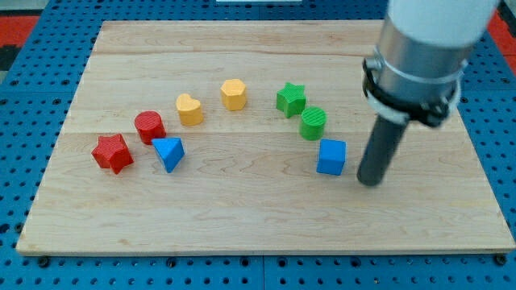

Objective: Move the blue triangle to the bottom right of the blue cube

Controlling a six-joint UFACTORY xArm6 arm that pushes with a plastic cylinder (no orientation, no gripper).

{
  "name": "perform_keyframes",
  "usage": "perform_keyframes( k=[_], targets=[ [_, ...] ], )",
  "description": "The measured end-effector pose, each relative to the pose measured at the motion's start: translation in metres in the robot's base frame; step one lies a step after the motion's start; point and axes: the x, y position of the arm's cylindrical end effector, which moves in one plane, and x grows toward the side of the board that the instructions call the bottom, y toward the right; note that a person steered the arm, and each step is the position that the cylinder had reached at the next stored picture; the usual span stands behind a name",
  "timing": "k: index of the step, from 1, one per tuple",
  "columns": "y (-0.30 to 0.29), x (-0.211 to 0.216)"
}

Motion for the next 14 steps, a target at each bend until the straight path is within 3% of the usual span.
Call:
perform_keyframes(
  k=[1, 2, 4, 8, 9, 11, 14],
  targets=[
    [-0.093, 0.052],
    [-0.201, 0.049],
    [-0.287, 0.0],
    [-0.291, -0.062],
    [-0.279, -0.072],
    [-0.197, -0.074],
    [-0.17, -0.132]
  ],
)
